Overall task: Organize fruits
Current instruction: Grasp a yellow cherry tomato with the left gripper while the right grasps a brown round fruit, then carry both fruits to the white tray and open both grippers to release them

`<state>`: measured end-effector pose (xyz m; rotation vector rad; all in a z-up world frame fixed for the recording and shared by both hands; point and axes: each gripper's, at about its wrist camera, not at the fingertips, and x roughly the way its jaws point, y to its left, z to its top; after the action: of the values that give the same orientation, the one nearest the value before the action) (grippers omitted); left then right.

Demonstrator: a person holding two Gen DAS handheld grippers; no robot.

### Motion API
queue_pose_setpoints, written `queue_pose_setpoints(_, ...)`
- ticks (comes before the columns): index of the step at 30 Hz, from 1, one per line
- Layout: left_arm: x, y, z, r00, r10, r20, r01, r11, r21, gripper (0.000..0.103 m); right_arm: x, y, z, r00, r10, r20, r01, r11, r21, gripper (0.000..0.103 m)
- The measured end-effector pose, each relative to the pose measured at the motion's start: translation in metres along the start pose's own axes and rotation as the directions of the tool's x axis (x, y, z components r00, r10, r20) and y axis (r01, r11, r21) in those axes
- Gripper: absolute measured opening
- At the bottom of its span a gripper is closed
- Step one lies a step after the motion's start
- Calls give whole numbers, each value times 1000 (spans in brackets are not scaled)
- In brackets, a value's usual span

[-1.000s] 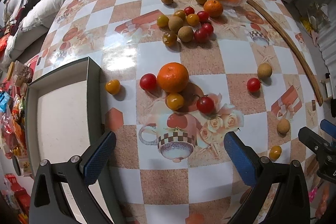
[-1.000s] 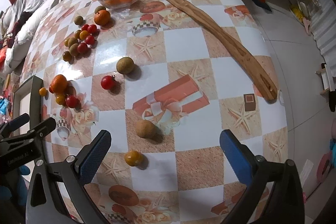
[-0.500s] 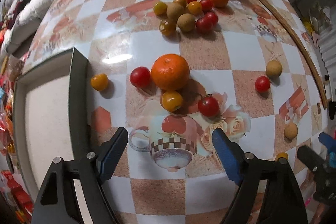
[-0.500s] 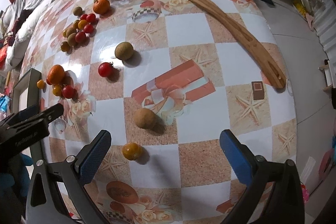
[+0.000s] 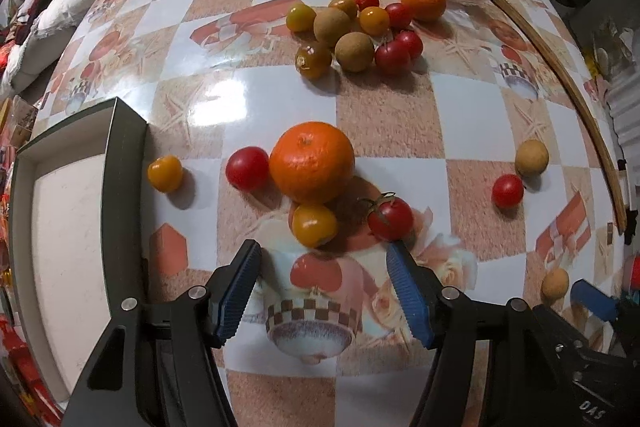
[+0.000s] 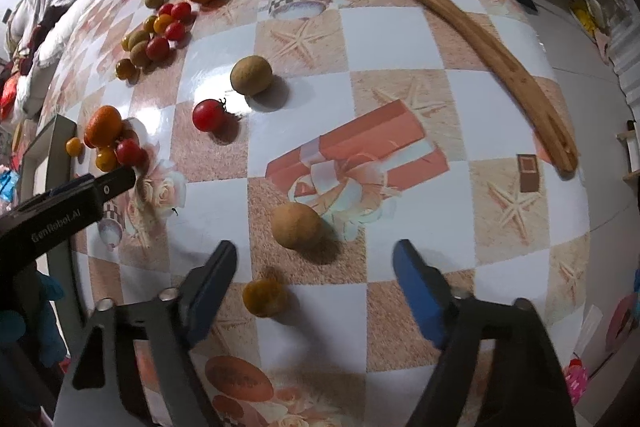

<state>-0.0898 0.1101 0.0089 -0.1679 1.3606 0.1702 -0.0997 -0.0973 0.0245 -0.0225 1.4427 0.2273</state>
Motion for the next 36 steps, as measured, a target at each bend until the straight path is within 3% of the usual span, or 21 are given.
queue_pose_setpoints(3,2,-1,6,1000,6,12,-6,1000,-2,68,3,6,2,1000,-14,7,14,1000,-20,72)
queue_pose_setpoints(7,2,-5,12,1000,6,25,-6,1000,-5,59,4,17,5,999,-50,15,51,996,-67,54)
queue_pose_setpoints(11,-1,-14,19,999,10,41,-11,1000,18,33,3,26,5,997,-72,20,73,992,-99,28)
queue_pose_setpoints(14,-4,-19,24,999,15,52,-16,1000,22,22,2,26,5,999,-49,22,50,996,-77,28)
queue_pose_setpoints(18,-5,-7,20,997,-46,58,46,999,10,22,0,22,4,1000,-9,22,10,999,-46,28)
queue_pose_setpoints(25,-22,6,14,994,-89,69,87,996,25,22,-16,6,-7,998,51,25,-50,999,-21,28)
queue_pose_setpoints(36,-53,28,-2,990,-102,95,99,994,36,22,-35,20,2,996,80,49,-79,997,-26,28)
